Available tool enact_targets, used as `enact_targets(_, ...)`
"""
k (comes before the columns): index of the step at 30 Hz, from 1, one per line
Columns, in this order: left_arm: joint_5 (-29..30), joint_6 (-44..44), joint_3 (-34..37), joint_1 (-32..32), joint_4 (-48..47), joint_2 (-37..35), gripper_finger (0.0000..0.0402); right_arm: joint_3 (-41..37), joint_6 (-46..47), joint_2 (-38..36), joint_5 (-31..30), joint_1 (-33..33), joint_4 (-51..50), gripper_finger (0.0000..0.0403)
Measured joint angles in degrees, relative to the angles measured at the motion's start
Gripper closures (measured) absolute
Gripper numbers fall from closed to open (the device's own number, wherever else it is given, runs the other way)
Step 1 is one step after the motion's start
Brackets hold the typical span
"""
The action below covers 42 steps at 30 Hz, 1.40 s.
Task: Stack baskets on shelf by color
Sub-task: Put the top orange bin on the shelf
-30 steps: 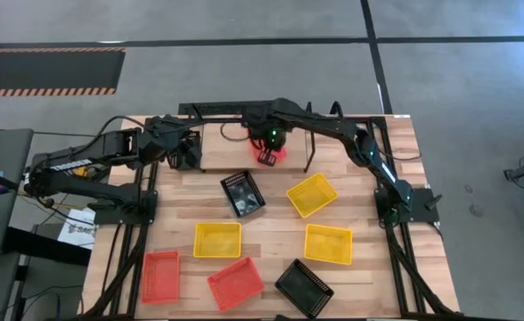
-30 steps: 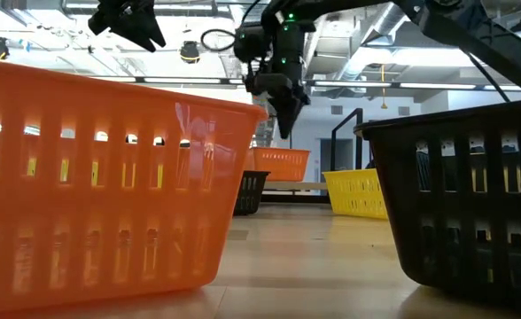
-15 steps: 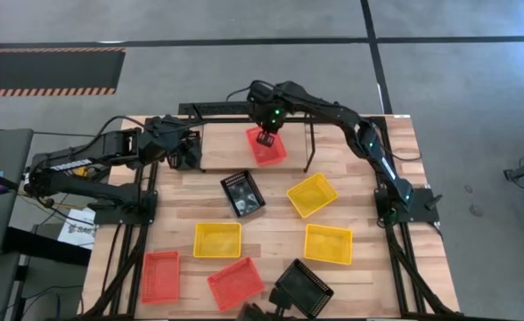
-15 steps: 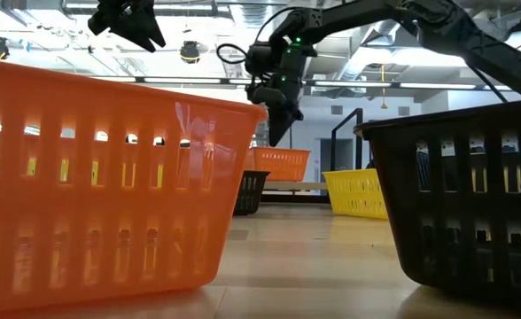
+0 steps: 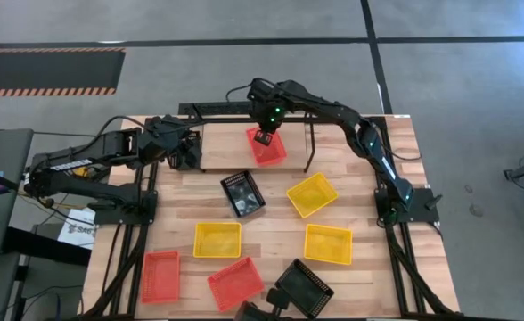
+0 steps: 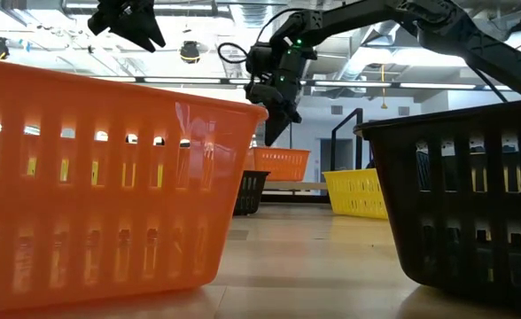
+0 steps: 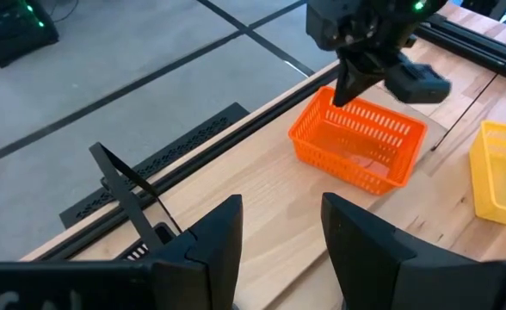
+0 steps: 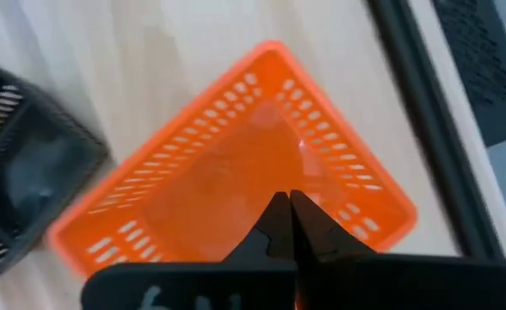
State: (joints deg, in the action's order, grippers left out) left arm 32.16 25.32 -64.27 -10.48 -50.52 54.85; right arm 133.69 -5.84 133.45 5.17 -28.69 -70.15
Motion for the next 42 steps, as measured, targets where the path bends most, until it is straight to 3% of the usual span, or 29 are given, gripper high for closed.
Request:
enact_targets(22,-0.1,0.9,0.0,0.0,-0.1,0.0,0.0253,-0.1,1.4,4.8,-4.3,-1.0,-1.5,0.0403)
enact_targets(34,-0.4,0.9,0.0,0.0,-0.2,0.0,0.0253,-0.2,1.4,4.8,-13.5,-3.4,-8.1,0.0403)
enact_targets(42,-0.3,0.9,0.0,0.0,-0.2,0.0,0.0253,1.3,1.2,4.4,-12.9,-2.5,-7.6,0.0403)
